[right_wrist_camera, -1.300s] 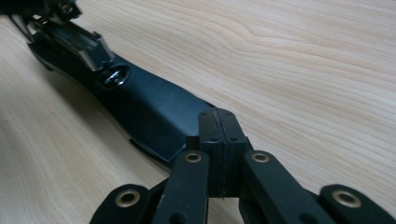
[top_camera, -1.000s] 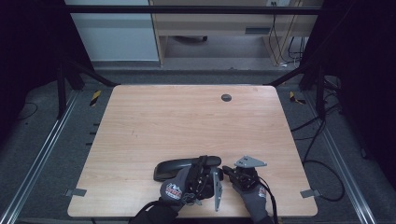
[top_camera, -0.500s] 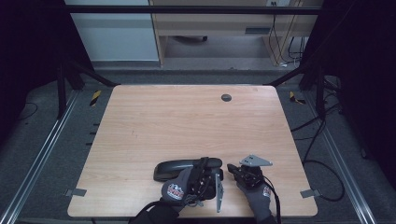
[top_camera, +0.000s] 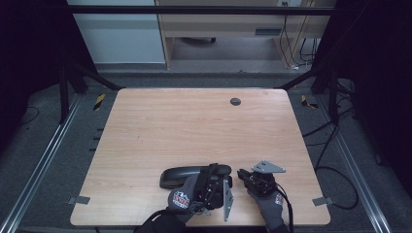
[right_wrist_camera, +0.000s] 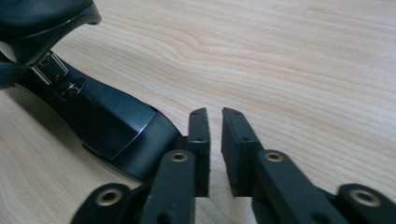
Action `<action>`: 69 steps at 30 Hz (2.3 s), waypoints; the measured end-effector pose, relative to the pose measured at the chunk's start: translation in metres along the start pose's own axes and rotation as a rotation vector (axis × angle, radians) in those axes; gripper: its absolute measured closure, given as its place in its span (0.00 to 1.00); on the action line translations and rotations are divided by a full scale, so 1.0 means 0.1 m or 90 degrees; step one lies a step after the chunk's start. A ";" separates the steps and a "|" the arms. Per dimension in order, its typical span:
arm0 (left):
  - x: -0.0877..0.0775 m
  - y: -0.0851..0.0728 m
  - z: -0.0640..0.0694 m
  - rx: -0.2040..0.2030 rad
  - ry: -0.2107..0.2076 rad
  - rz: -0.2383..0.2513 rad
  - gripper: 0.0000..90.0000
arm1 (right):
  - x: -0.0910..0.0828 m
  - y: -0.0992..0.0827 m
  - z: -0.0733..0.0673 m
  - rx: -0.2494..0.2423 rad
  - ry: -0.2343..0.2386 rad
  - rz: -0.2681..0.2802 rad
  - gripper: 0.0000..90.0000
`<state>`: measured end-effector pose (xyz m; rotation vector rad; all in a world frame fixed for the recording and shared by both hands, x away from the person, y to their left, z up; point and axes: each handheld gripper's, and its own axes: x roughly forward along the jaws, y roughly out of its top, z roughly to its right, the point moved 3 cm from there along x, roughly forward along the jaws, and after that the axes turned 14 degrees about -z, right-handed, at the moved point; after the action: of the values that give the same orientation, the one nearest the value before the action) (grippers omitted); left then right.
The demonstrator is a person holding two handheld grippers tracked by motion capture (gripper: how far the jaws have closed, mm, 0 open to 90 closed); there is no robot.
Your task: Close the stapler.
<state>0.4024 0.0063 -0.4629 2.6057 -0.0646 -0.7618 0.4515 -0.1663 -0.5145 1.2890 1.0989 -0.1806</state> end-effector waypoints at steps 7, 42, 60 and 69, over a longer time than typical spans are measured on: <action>-0.11 -0.01 -0.11 -0.047 -0.059 0.026 0.41 | -0.02 0.00 0.03 -0.005 -0.018 0.014 0.78; -0.31 -0.71 -0.84 -0.272 -0.144 0.073 0.37 | -0.24 0.11 -0.01 -0.015 0.009 0.048 1.00; -0.23 -1.35 -1.06 -0.364 -0.116 0.030 0.37 | -0.41 0.30 -0.23 -0.032 0.039 0.083 1.00; -0.20 -1.75 -1.11 -0.408 -0.092 -0.010 0.37 | -0.48 0.41 -0.39 -0.057 0.056 0.094 1.00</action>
<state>0.4314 0.2111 -0.4401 1.9467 0.1363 -0.8137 0.4320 -0.1420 -0.4472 1.3021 1.0691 0.0356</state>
